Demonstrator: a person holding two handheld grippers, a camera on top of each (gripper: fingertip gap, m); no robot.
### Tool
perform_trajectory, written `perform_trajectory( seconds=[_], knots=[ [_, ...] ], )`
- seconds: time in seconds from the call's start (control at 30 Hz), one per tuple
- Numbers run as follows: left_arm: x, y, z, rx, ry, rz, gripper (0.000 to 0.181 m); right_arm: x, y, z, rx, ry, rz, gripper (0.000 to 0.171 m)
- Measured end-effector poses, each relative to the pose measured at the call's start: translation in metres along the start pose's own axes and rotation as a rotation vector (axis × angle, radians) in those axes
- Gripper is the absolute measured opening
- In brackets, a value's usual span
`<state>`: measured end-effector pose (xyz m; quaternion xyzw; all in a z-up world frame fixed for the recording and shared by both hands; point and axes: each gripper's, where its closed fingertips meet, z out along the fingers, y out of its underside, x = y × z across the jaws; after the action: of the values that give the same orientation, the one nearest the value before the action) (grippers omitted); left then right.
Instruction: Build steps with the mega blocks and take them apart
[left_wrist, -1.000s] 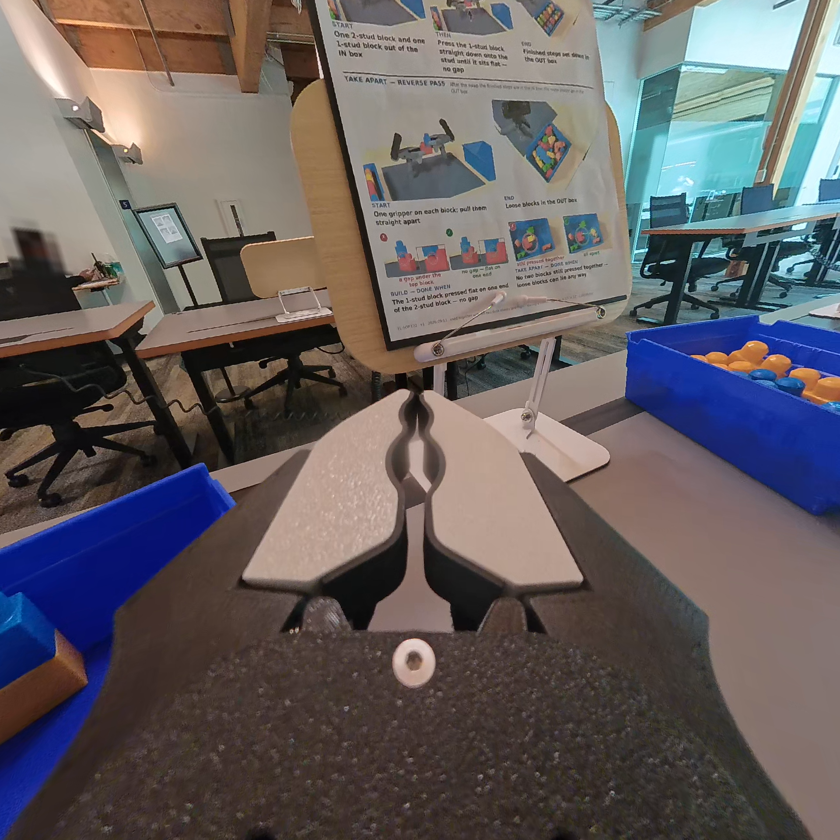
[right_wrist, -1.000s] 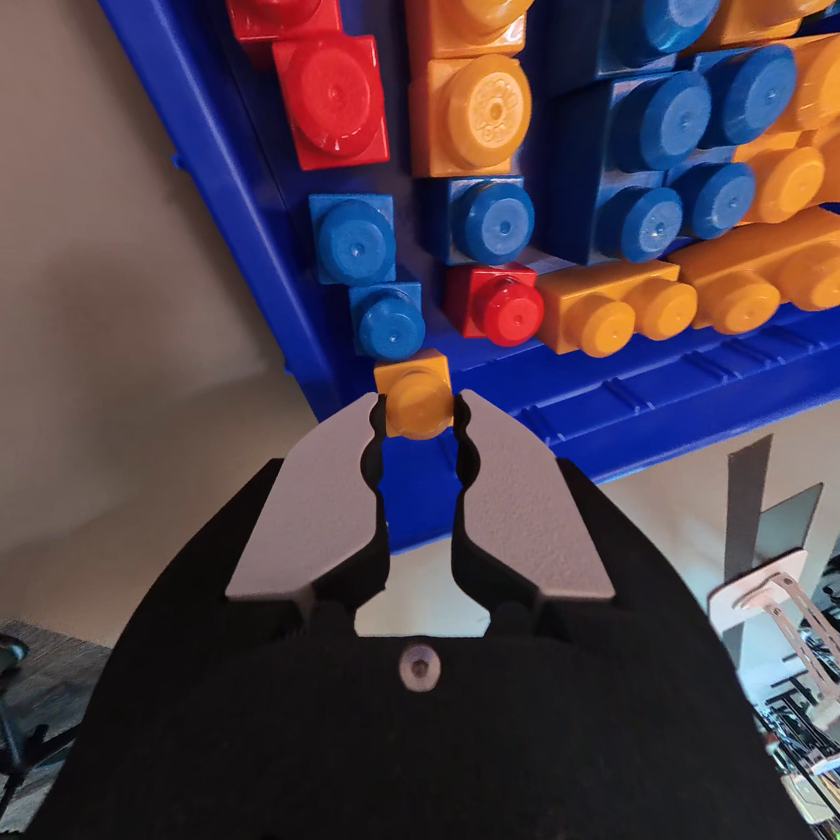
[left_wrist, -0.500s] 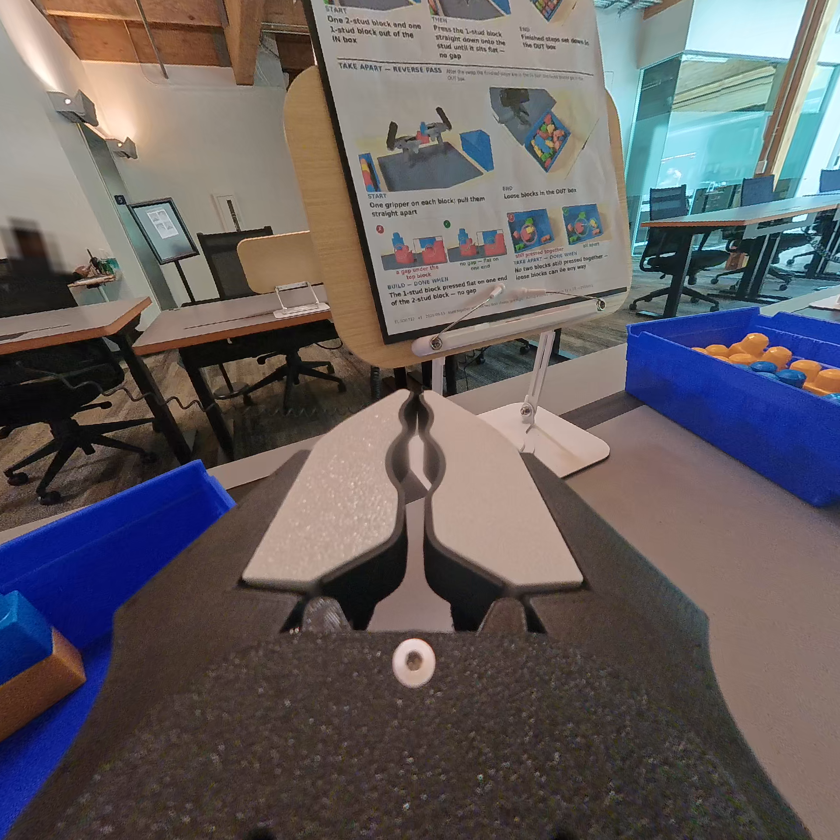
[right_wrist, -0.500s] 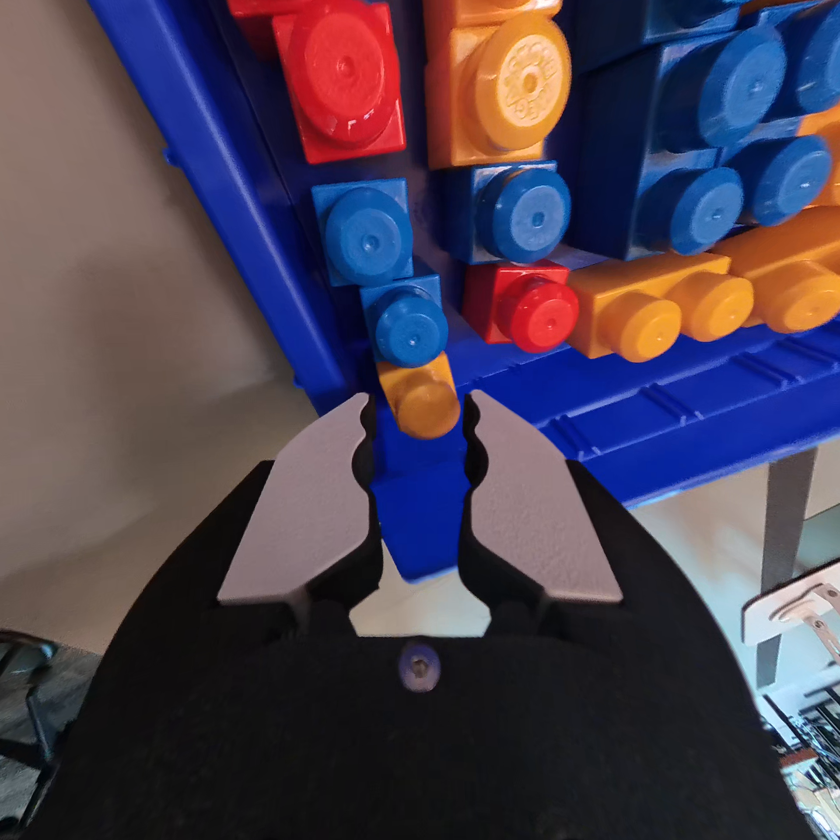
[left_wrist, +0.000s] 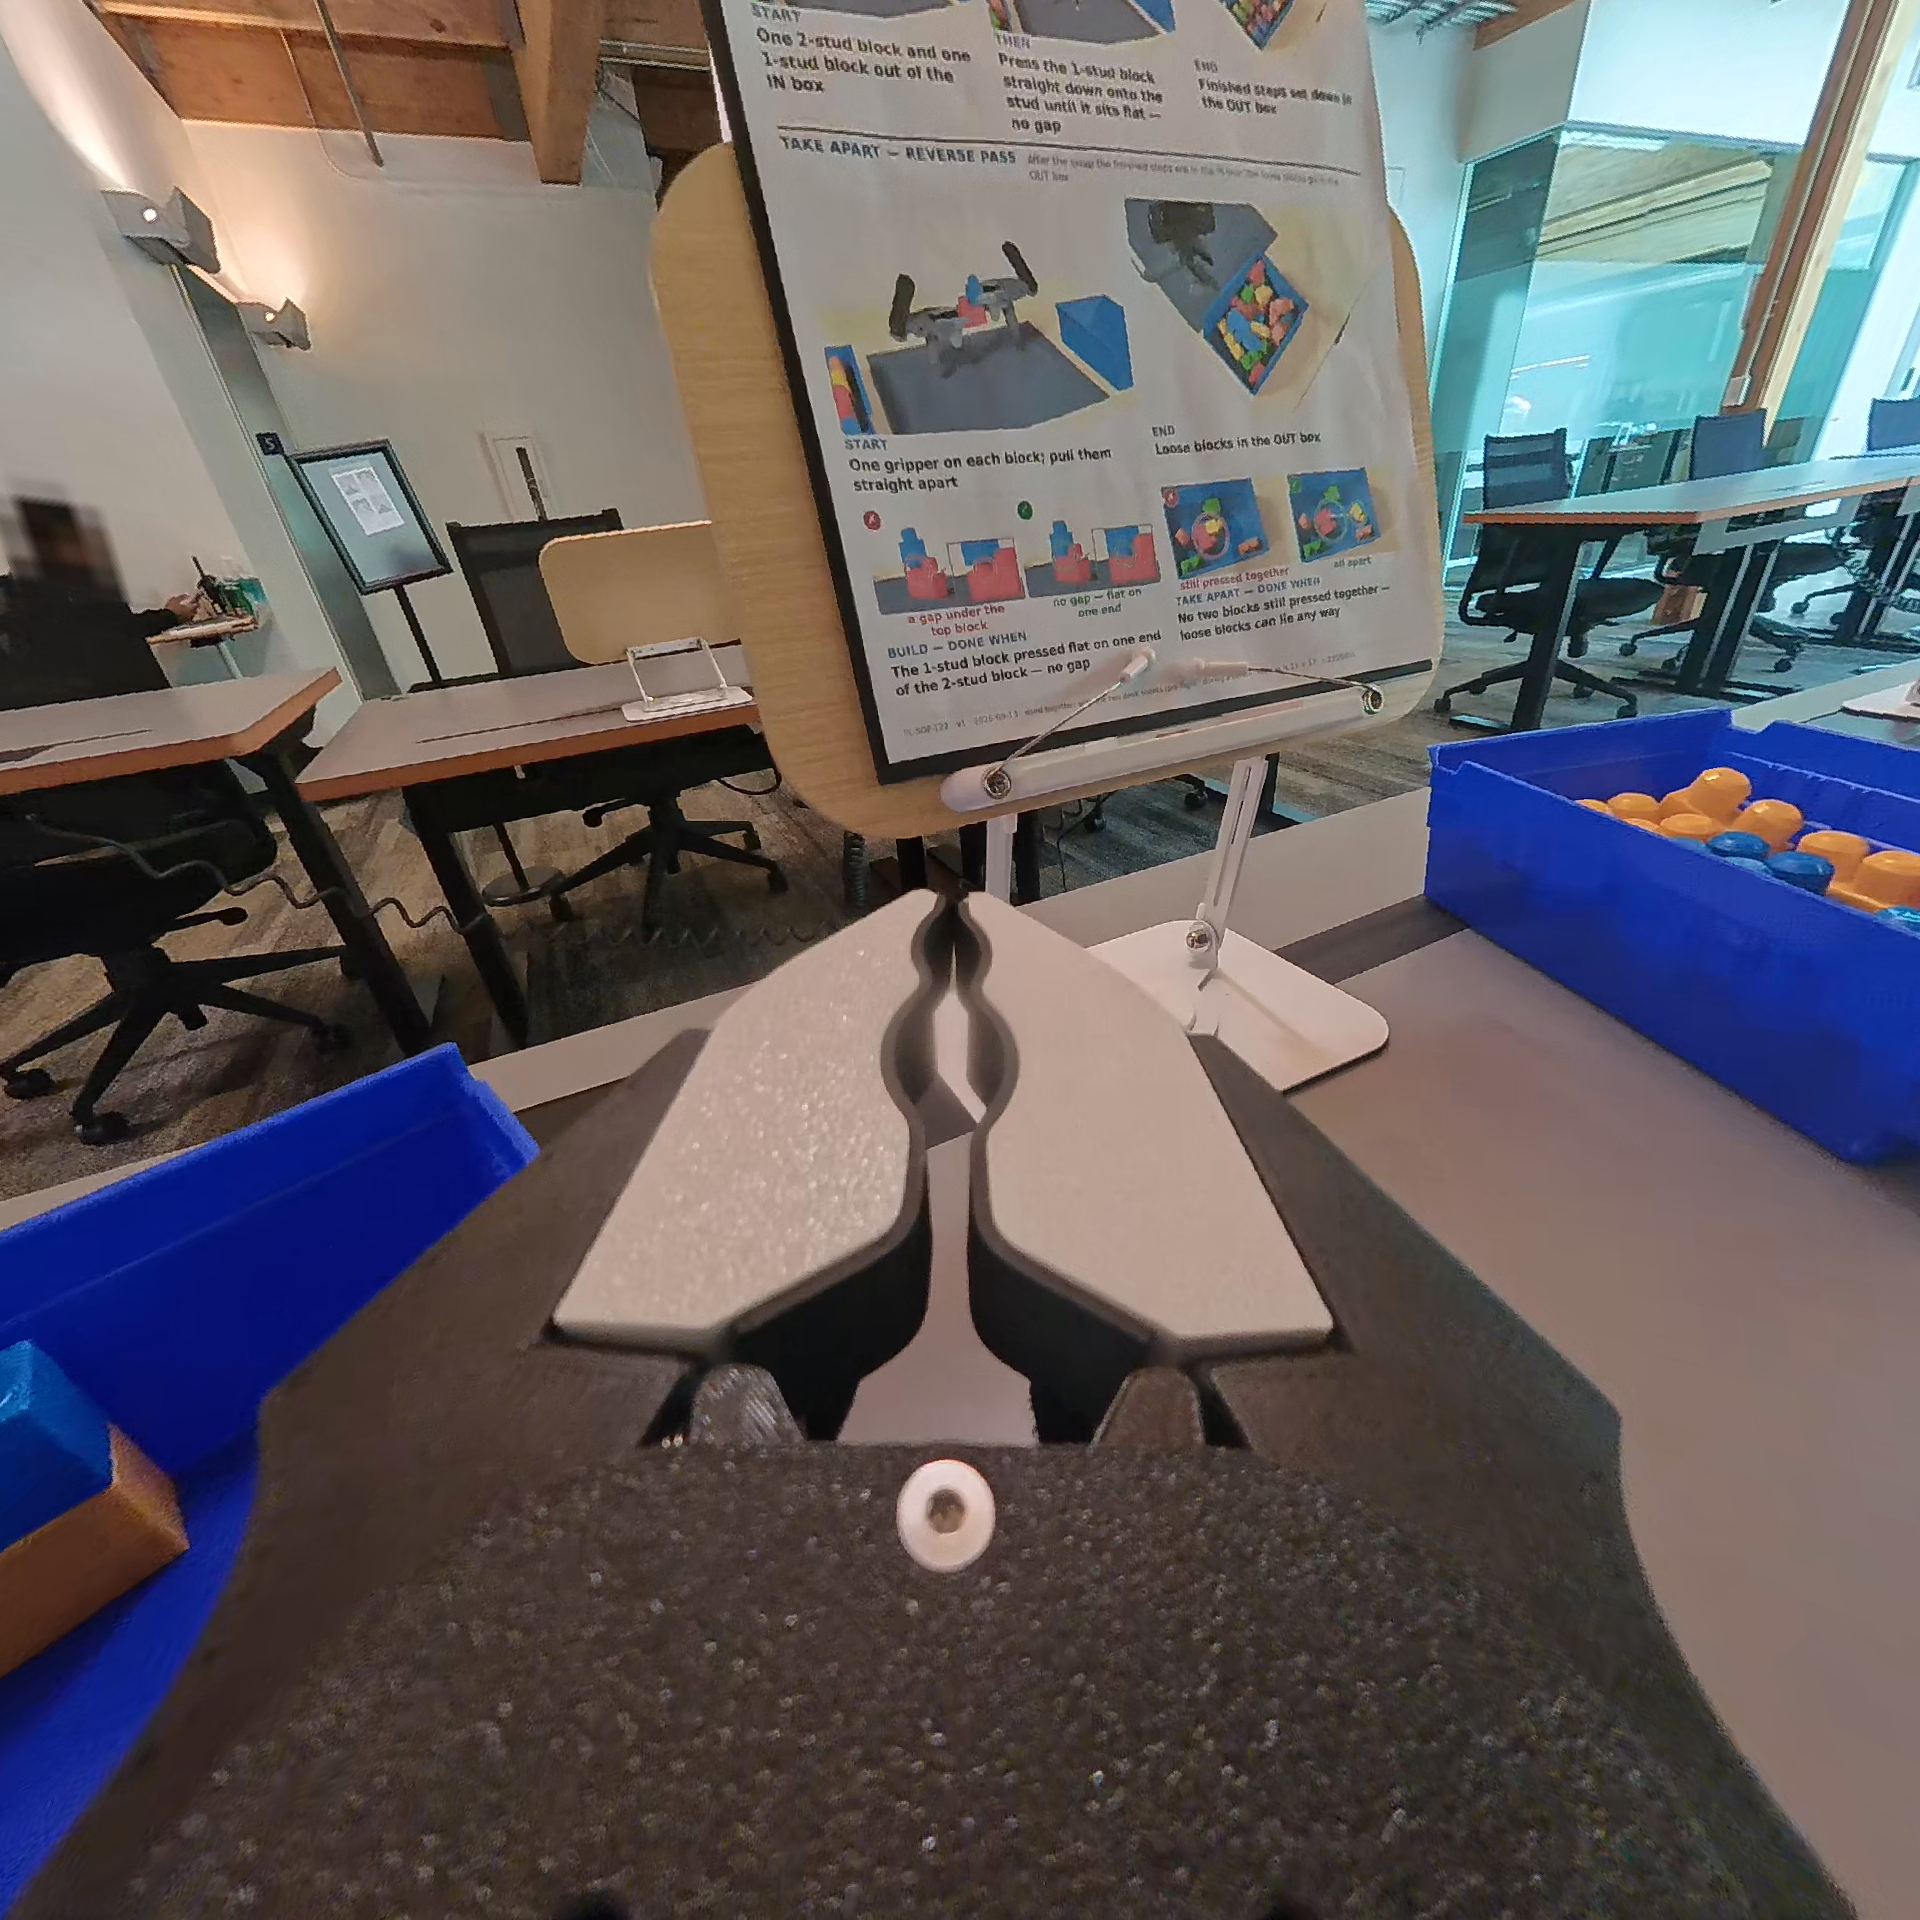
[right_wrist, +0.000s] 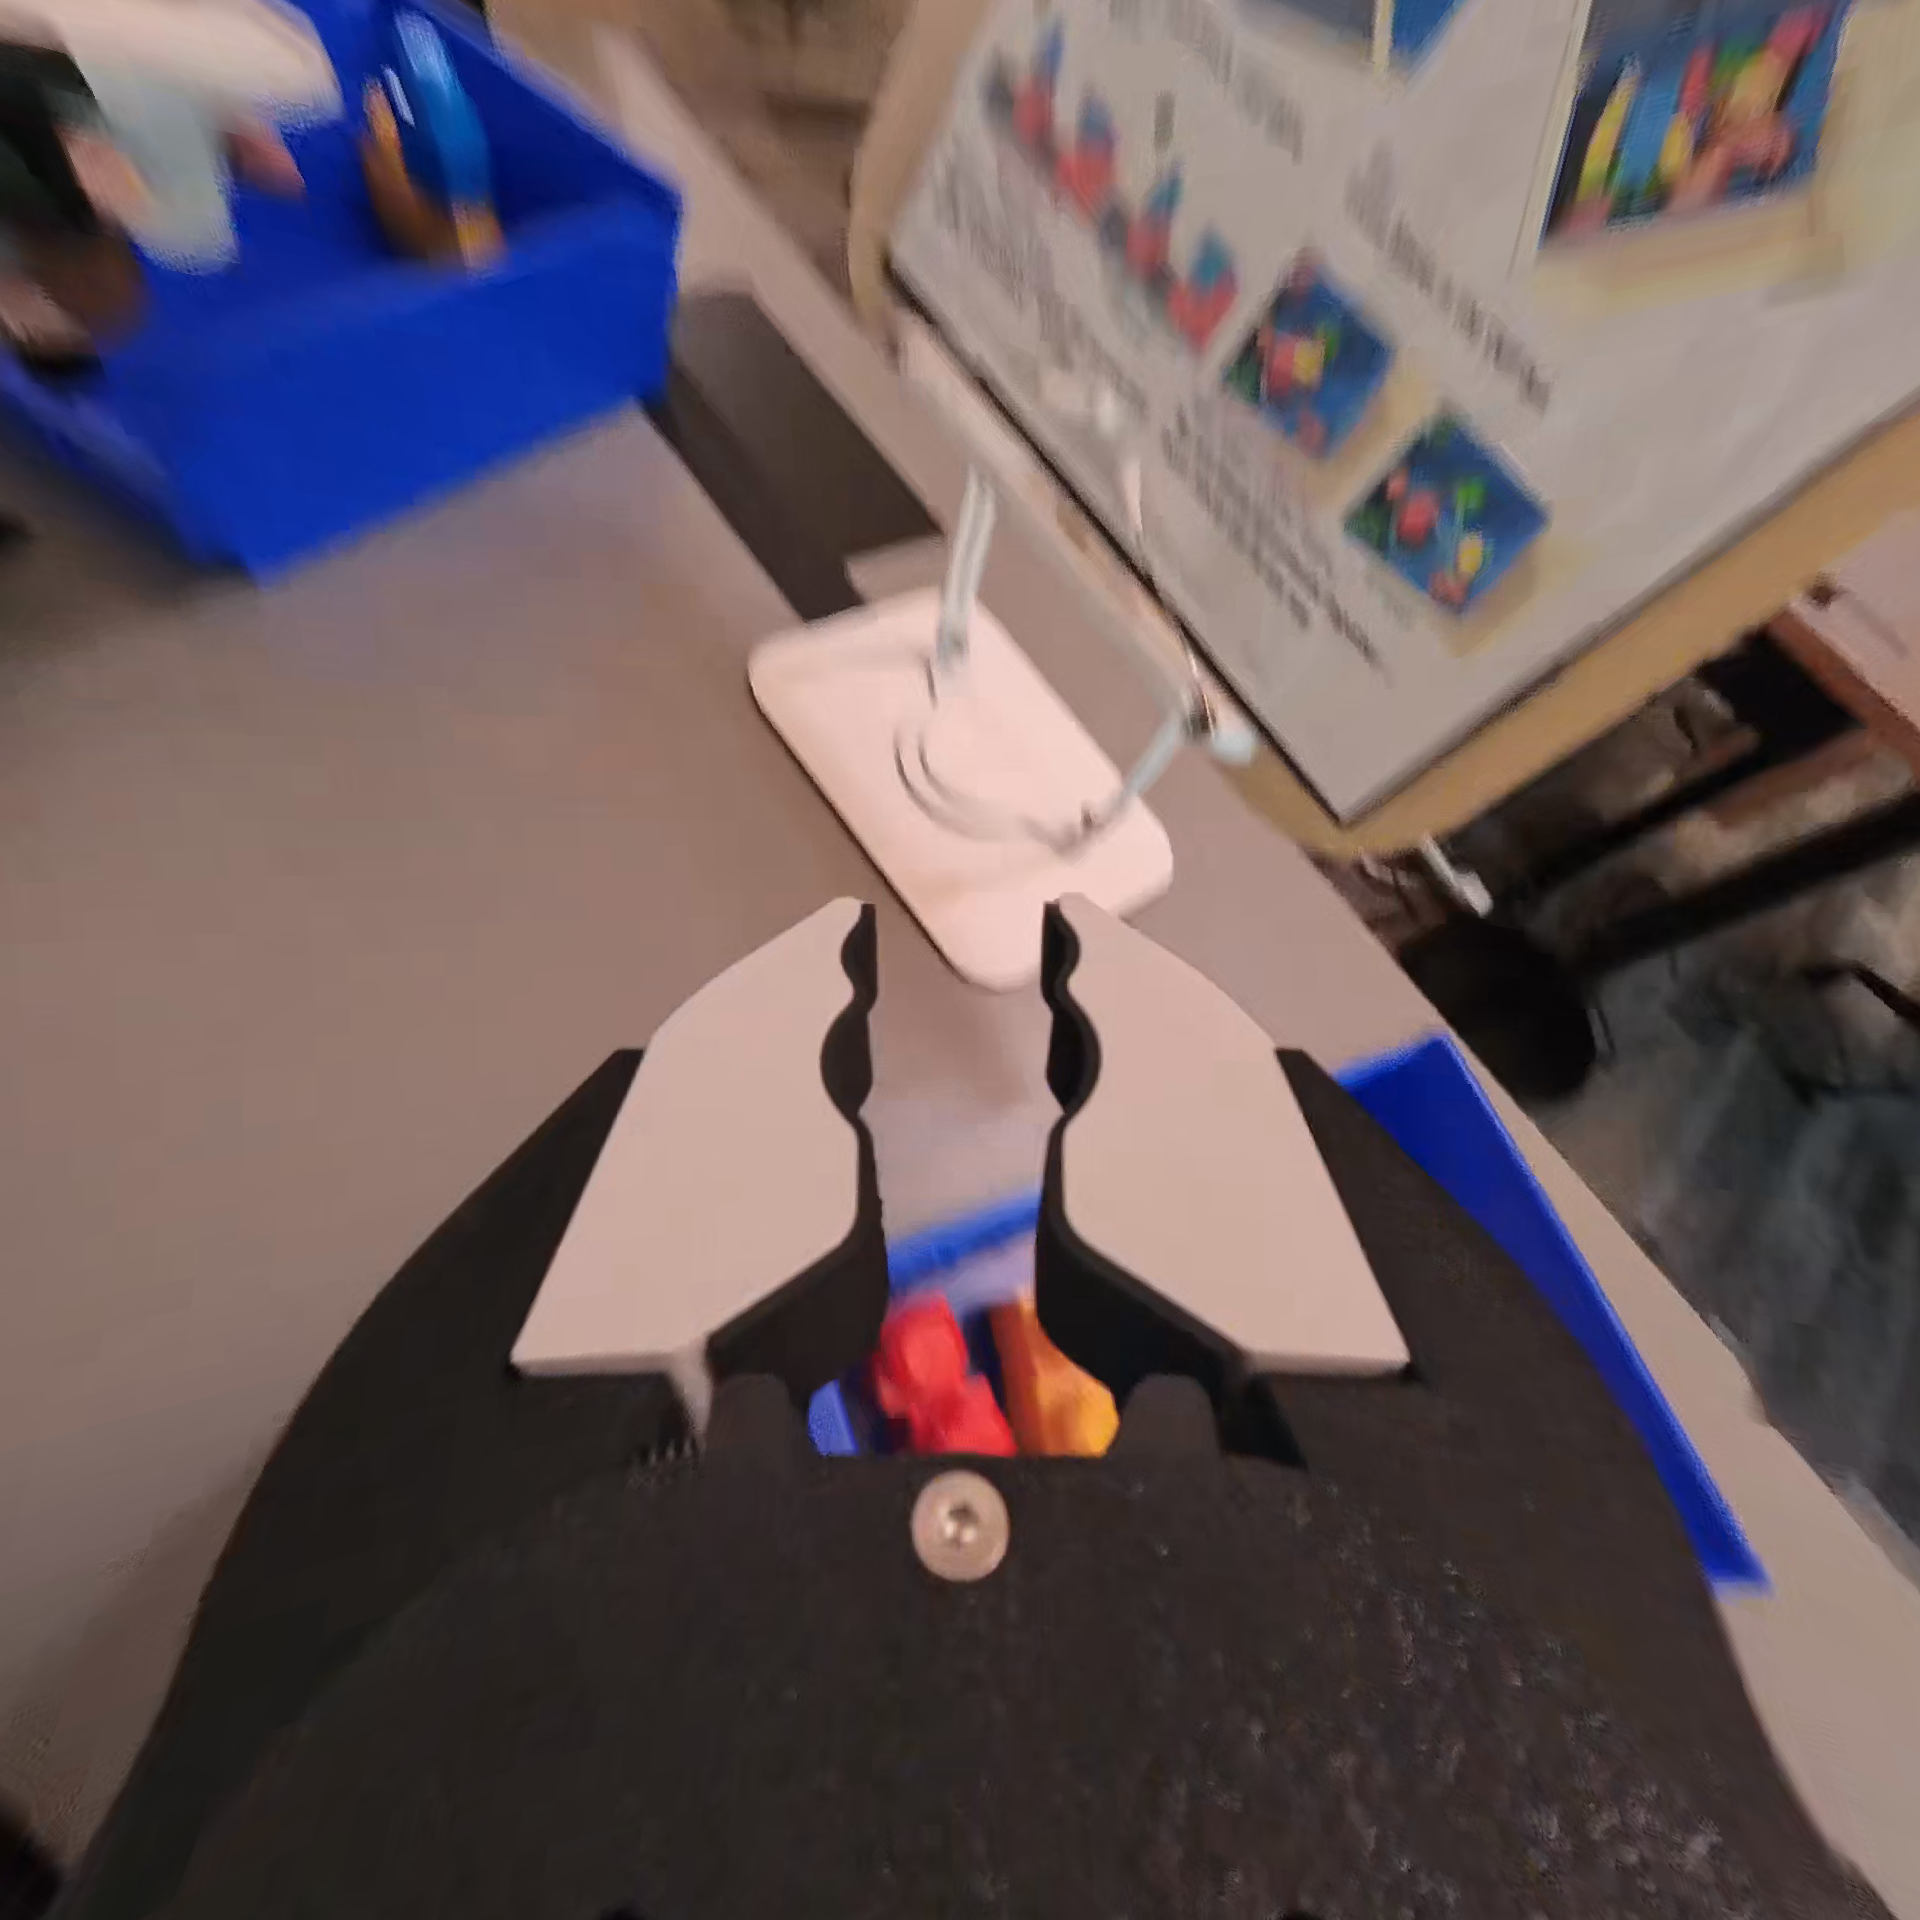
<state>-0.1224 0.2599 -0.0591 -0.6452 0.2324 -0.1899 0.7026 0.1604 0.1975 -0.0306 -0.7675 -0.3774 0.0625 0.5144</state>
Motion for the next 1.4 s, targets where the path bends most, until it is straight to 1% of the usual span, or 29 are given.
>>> perform_trajectory(
  seconds=[0.03,0.1,0.17,0.3,0.33,0.43,0.53,0.63,0.8,1.03,1.2,1.3,1.4],
  knots=[
    [-0.001,-0.001,0.0,0.002,-0.001,-0.004,0.0,-0.006,-0.014,0.006,0.079,-0.001,0.035,0.028],
    [-0.002,-0.001,-0.001,0.003,-0.002,-0.012,0.0,-0.017,-0.032,0.017,0.215,0.005,0.115,0.021],
    [-0.002,0.001,0.0,-0.002,-0.002,-0.015,0.0,-0.024,-0.04,0.031,0.313,0.028,0.189,0.016],
    [-0.002,0.005,0.001,-0.015,-0.001,-0.014,0.0,-0.032,-0.034,0.056,0.42,0.098,0.301,0.003],
    [-0.002,0.005,0.002,-0.018,-0.001,-0.013,0.0,-0.034,-0.03,0.061,0.436,0.118,0.316,0.0],
    [-0.005,0.007,0.002,-0.025,-0.009,-0.005,0.0,-0.043,-0.018,0.074,0.464,0.119,0.346,0.0],
    [-0.013,0.007,0.0,-0.03,-0.034,-0.004,0.0,-0.047,-0.004,0.08,0.515,0.134,0.37,0.0],
    [-0.027,0.009,-0.002,-0.043,-0.078,-0.014,0.0,-0.044,0.006,0.083,0.5,0.151,0.369,0.0],
    [-0.067,0.014,-0.012,-0.088,-0.222,-0.012,0.0,-0.033,0.004,0.074,0.543,0.17,0.415,0.0],
    [-0.132,0.021,-0.028,-0.131,-0.391,-0.084,0.0,-0.027,0.007,0.07,0.551,0.183,0.438,0.0],
    [-0.179,0.023,-0.029,-0.178,-0.494,-0.094,0.023,-0.024,0.008,0.069,0.554,0.186,0.45,0.0],
    [-0.201,0.027,-0.027,-0.222,-0.567,-0.06,0.039,-0.022,0.009,0.066,0.558,0.19,0.454,0.0],
    [-0.217,0.034,-0.022,-0.269,-0.613,-0.028,0.047,-0.02,0.009,0.064,0.565,0.191,0.462,0.0]
  ],
)
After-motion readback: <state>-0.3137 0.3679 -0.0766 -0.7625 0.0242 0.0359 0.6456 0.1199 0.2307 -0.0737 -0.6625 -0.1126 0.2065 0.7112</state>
